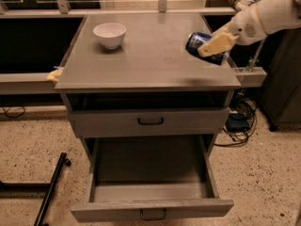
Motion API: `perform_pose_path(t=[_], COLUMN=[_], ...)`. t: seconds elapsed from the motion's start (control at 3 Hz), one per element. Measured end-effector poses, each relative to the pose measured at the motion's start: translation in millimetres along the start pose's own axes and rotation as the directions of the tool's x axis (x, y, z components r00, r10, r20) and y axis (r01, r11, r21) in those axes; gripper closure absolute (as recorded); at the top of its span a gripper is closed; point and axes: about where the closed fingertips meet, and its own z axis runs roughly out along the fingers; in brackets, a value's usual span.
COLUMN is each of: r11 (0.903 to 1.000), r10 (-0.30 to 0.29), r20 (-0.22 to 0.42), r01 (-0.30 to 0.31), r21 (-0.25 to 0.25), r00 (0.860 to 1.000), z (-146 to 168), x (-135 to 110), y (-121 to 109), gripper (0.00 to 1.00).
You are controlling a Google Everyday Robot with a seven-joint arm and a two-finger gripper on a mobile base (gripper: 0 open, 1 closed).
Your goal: Place pepsi can into middle drawer
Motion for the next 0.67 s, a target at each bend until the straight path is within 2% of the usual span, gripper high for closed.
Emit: perform_pose_path(t=[0.33,0.67], r11=[0.9959,0.9835], r10=[-0.052,-0.078], r20=[0.018,0.015], r01=[0.054,0.079], r21=[-0.073,-0.163], r00=[0.998,0.997], z=[-13.8,10.1], x=[-9.7,15.6], y=[19.0,32.5], gripper=[1.0,1.0])
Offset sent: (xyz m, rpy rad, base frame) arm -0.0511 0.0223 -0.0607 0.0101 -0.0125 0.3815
